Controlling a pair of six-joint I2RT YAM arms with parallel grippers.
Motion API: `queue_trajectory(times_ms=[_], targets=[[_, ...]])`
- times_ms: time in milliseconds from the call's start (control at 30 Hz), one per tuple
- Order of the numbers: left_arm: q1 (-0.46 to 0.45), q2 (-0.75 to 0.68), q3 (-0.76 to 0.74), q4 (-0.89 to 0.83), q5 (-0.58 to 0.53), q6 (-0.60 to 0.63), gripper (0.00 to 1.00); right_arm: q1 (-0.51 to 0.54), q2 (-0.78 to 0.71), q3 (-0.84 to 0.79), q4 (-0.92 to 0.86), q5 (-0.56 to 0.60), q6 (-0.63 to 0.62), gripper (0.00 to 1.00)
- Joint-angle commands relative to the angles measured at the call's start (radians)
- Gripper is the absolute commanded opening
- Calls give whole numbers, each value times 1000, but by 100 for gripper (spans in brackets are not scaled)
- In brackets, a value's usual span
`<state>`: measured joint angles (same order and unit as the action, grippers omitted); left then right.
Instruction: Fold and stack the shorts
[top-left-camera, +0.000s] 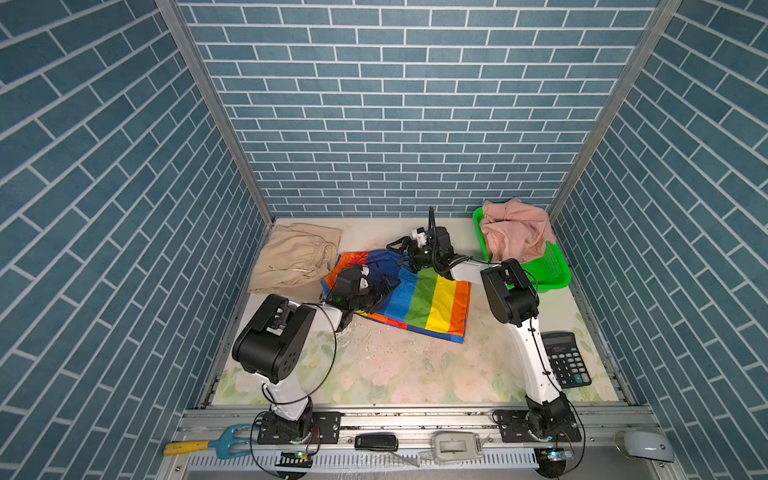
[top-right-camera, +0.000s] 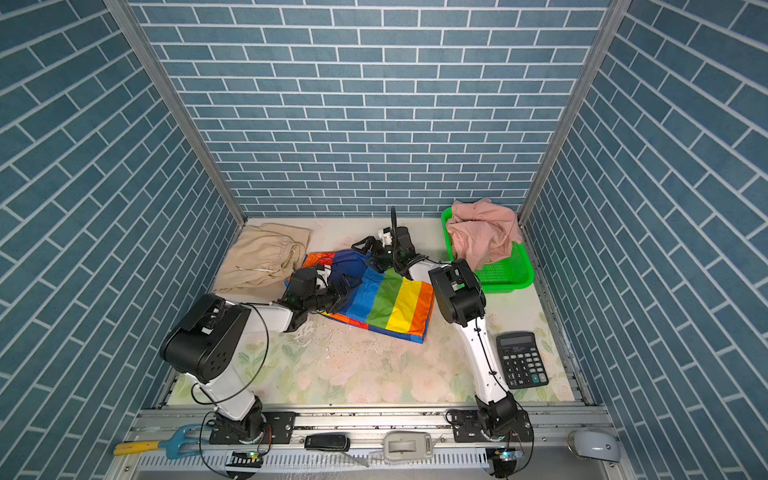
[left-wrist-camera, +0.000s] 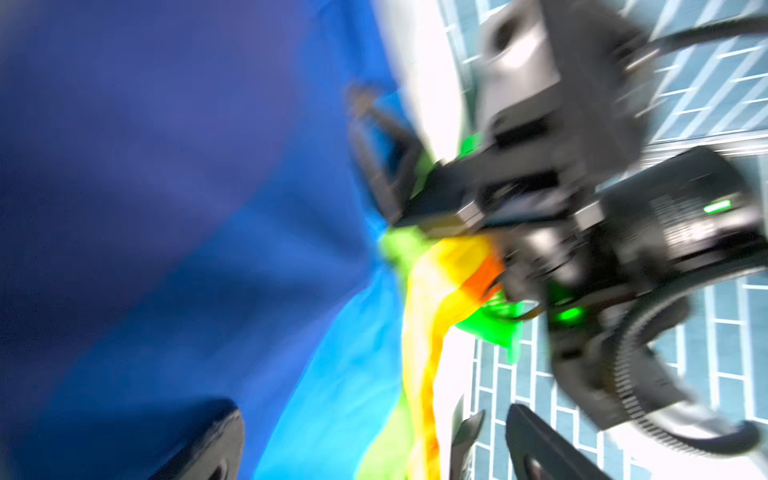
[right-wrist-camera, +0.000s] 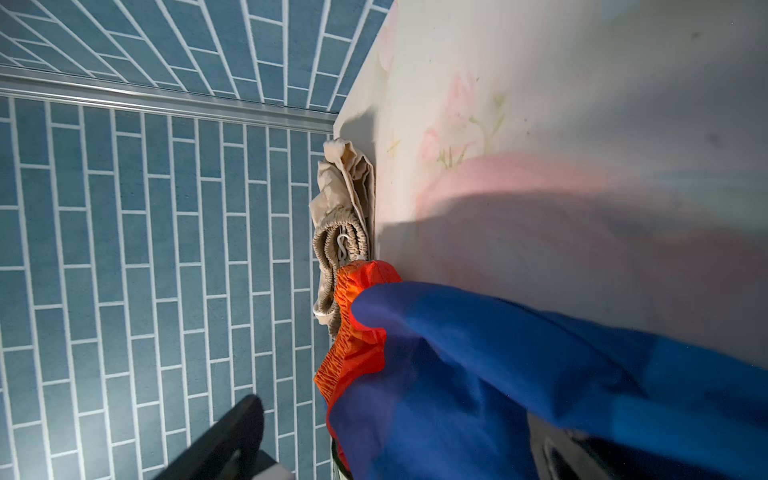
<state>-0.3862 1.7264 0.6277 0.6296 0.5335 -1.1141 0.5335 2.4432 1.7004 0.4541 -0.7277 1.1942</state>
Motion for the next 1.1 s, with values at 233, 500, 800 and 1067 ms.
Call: queue_trajectory(times_ms=[233, 500, 800, 1067], targets=[[10, 21, -142, -9, -9, 49, 100, -88, 90, 73, -136, -51, -118, 99], [3, -14, -162, -49, 8, 75, 100, -161, 116, 213, -425, -69, -335, 99], [-5, -209, 154, -537, -31, 335, 100, -165, -161, 88, -435, -63, -366, 99], [113, -273, 471, -940, -232, 648, 100, -65, -440, -316, -227, -19, -293, 99]])
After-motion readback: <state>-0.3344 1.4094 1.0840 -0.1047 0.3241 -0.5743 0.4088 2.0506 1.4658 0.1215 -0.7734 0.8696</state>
